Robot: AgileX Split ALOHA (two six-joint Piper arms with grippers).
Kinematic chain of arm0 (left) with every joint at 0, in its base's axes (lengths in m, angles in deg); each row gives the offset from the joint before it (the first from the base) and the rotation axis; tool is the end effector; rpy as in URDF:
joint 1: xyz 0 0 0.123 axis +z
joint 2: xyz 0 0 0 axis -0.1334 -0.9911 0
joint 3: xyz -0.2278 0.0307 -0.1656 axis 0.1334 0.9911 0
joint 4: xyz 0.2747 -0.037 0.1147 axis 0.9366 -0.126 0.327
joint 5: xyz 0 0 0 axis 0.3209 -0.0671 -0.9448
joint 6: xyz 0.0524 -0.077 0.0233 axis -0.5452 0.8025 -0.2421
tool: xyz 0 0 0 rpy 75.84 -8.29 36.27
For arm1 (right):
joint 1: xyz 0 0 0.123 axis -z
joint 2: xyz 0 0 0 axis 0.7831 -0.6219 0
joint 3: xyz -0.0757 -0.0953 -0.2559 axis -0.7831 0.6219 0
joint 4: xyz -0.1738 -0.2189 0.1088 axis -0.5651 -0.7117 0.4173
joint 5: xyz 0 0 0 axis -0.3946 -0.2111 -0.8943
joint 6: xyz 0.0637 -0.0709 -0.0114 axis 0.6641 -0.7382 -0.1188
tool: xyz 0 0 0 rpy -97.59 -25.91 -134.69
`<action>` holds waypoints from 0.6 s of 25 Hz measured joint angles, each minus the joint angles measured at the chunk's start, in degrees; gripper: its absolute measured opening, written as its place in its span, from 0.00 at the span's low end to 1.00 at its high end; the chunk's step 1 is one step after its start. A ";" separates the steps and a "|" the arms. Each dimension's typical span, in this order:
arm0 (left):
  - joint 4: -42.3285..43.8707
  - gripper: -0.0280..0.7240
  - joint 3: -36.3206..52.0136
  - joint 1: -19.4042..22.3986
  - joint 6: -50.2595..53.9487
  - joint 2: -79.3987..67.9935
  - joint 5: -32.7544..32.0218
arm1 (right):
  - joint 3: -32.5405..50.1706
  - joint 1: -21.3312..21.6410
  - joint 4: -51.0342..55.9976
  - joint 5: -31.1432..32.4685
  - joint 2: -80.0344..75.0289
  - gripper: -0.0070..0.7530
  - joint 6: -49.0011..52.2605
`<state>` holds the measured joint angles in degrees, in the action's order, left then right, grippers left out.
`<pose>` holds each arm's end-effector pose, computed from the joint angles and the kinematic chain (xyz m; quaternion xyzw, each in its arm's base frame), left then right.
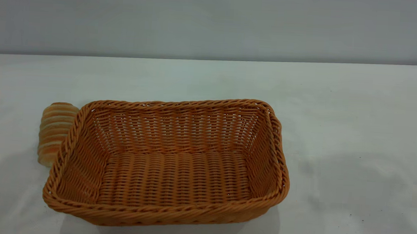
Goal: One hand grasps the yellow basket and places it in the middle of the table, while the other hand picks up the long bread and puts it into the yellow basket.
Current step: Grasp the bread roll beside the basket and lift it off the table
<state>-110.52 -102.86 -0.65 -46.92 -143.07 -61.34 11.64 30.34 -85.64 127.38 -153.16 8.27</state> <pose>0.4420 -0.0740 0.2471 0.2467 0.8518 0.0085 0.4622 0.3284 0.1202 0.2986 -0.1334 0.9368 0.0367 0.3212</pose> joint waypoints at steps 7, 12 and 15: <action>0.00 0.56 0.00 0.00 1.04 0.00 -0.25 | 15.89 0.00 -3.69 1.03 21.79 0.66 4.57; 0.00 0.56 0.00 0.00 1.07 0.00 -0.25 | 23.84 0.00 -5.66 5.35 37.63 0.64 6.75; 0.00 0.56 0.00 0.00 1.07 0.00 -0.36 | 26.39 0.00 -5.39 9.27 45.57 0.64 6.60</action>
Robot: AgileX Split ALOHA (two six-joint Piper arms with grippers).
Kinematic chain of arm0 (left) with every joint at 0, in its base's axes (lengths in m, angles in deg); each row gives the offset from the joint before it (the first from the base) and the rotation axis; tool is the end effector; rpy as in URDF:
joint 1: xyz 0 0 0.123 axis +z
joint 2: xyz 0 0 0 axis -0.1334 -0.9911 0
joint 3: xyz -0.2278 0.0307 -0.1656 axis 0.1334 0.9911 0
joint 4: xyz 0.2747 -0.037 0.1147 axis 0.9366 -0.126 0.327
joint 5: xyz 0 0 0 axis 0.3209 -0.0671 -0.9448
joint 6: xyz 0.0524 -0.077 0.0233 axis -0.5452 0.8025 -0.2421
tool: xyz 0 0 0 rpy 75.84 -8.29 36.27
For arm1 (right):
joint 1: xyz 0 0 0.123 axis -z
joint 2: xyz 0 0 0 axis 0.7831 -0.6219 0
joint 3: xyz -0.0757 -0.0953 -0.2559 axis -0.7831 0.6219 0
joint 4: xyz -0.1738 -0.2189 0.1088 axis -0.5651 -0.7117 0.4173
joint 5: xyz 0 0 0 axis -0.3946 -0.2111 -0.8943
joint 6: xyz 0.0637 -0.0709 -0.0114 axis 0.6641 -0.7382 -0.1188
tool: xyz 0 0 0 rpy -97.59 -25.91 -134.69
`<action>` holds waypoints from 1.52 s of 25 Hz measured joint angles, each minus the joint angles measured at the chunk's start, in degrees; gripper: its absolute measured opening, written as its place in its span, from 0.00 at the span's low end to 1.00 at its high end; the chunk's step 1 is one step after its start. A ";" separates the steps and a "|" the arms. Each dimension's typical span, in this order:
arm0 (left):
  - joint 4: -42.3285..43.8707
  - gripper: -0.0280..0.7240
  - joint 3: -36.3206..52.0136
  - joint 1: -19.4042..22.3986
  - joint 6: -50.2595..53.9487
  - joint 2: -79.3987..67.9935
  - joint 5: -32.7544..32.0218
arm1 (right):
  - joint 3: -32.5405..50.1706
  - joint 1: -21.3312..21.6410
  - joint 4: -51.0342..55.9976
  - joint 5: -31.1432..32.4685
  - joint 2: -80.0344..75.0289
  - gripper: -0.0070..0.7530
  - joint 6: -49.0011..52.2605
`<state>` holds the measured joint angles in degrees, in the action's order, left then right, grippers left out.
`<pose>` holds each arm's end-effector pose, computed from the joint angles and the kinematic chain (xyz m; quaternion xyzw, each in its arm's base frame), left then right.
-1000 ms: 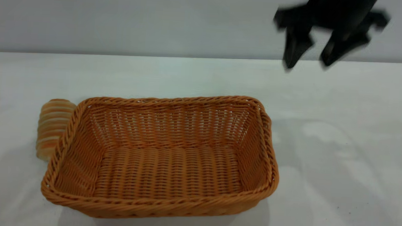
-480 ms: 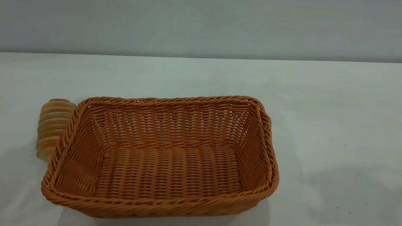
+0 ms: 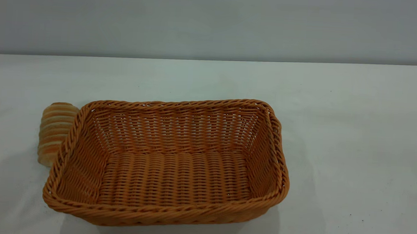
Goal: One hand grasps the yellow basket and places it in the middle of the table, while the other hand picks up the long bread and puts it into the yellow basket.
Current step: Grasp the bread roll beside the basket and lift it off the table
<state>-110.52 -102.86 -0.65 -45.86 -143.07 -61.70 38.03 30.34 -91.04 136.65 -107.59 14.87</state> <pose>0.4417 -0.0741 0.2466 0.2397 0.8551 0.0031 0.4597 0.1501 0.0423 0.3207 -0.0767 0.9087 0.0317 0.4092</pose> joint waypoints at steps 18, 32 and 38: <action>0.05 0.56 0.00 2.09 0.22 0.00 -6.00 | 9.52 0.00 9.84 7.53 22.13 0.64 -10.77; 2.22 0.56 0.00 4.37 2.71 -5.34 -12.66 | 11.11 0.00 12.50 8.02 26.68 0.58 -15.20; 13.78 0.56 0.00 5.72 11.68 -8.65 -16.66 | 11.28 0.00 12.57 9.81 26.68 0.58 -15.46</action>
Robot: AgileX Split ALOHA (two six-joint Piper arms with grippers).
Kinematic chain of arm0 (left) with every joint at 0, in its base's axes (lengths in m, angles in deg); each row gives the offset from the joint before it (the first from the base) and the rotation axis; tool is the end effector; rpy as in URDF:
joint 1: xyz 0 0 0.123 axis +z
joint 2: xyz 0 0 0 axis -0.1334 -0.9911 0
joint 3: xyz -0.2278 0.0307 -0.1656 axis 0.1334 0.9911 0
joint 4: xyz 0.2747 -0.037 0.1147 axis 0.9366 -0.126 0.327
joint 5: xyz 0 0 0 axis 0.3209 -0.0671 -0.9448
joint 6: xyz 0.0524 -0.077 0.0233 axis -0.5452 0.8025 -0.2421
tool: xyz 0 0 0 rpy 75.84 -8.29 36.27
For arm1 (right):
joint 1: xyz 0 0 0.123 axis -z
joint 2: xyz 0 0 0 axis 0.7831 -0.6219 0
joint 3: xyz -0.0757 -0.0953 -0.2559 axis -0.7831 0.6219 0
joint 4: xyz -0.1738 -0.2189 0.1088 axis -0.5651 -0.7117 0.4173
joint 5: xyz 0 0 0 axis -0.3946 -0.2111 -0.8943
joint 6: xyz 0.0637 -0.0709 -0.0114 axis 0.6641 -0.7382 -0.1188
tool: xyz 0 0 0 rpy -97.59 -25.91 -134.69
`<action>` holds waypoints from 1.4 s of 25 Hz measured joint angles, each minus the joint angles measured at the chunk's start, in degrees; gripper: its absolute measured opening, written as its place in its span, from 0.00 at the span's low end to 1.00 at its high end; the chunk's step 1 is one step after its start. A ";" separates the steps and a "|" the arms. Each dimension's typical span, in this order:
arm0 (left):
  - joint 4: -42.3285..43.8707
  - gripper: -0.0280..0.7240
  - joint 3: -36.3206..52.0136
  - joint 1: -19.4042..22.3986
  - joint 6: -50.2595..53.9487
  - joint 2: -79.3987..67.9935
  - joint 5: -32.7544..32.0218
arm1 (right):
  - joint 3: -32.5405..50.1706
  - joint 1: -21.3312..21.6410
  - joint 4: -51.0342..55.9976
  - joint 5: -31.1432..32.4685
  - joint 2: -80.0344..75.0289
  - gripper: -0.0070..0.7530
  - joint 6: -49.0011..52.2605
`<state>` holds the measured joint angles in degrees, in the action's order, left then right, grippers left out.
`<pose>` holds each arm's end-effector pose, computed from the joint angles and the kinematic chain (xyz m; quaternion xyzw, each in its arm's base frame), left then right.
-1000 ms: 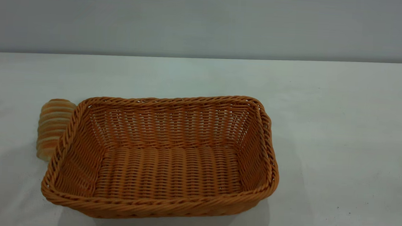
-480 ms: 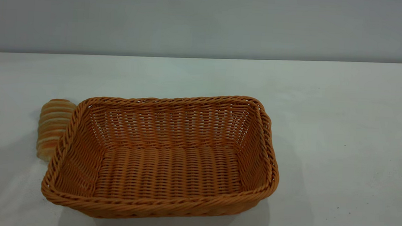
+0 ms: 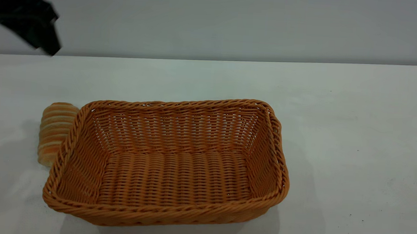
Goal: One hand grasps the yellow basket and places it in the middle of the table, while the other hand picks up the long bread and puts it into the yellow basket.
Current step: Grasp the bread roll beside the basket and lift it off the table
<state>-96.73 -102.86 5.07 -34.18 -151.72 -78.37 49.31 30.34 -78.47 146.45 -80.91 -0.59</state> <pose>0.4374 -0.0270 0.1602 0.2210 0.9432 0.0071 0.2478 0.0629 0.0264 0.2880 -0.1717 0.8787 0.0894 0.4365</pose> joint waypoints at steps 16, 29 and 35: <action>3.86 0.56 0.00 0.86 3.57 -8.39 0.14 | 0.36 0.00 1.06 0.88 3.43 0.57 -0.40; 3.82 0.56 0.00 0.86 3.51 -16.42 5.87 | 0.36 0.00 1.06 0.97 3.43 0.57 0.11; 3.82 0.56 0.00 0.86 3.34 -17.91 7.87 | 0.36 0.00 1.06 1.07 3.43 0.57 0.59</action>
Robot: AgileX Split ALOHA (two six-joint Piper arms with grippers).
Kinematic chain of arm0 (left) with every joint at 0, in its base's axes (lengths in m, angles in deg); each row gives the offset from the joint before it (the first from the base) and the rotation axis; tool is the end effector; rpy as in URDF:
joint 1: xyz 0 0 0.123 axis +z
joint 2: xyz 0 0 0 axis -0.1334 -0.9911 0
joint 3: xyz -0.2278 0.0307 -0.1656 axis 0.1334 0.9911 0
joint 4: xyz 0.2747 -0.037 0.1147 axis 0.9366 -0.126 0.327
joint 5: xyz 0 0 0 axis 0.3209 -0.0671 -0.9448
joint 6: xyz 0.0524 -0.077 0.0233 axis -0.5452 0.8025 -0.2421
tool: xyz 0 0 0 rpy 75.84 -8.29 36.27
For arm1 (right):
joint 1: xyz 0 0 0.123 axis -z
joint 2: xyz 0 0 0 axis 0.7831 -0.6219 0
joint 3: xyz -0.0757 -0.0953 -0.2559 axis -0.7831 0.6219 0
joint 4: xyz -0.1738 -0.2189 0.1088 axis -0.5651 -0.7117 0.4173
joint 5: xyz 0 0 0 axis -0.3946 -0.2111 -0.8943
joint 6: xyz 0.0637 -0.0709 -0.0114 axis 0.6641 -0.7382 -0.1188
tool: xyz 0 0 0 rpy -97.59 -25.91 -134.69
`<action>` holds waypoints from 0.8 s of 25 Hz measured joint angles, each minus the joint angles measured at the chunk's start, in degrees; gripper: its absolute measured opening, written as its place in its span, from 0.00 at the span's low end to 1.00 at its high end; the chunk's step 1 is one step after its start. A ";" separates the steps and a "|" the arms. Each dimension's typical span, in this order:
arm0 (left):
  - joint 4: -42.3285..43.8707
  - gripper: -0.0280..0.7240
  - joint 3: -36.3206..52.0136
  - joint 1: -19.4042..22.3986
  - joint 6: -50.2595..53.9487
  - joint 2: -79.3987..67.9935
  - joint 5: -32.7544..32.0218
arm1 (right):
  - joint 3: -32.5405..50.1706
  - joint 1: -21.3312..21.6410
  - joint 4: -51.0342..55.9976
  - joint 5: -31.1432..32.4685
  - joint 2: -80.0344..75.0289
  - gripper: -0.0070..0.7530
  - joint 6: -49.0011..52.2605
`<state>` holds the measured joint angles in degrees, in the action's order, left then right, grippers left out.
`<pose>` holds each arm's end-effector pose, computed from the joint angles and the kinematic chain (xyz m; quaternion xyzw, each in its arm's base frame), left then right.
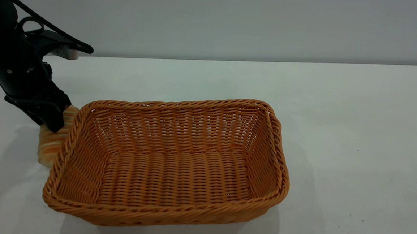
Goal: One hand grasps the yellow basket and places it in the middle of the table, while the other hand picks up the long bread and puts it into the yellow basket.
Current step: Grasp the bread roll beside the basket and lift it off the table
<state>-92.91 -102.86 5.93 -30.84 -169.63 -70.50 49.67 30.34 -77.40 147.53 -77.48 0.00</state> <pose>0.4406 -0.0162 0.0266 0.2082 0.9651 0.0134 0.1581 0.0526 0.0242 0.2882 -0.1662 0.8716 0.1037 0.4495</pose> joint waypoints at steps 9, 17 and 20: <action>0.00 0.35 -0.18 0.00 0.00 -1.07 1.13 | 0.00 0.00 0.02 0.17 0.00 0.57 0.35; -0.02 0.04 -0.18 0.00 -1.05 -1.12 1.20 | 0.00 0.00 0.02 0.17 0.00 0.57 0.35; -0.02 0.04 -0.18 0.00 -1.09 -0.77 1.02 | 0.00 0.00 0.02 0.17 0.00 0.57 0.35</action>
<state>-92.93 -103.03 5.93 -31.92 -170.39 -69.48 49.67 30.34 -77.38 147.70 -77.48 0.36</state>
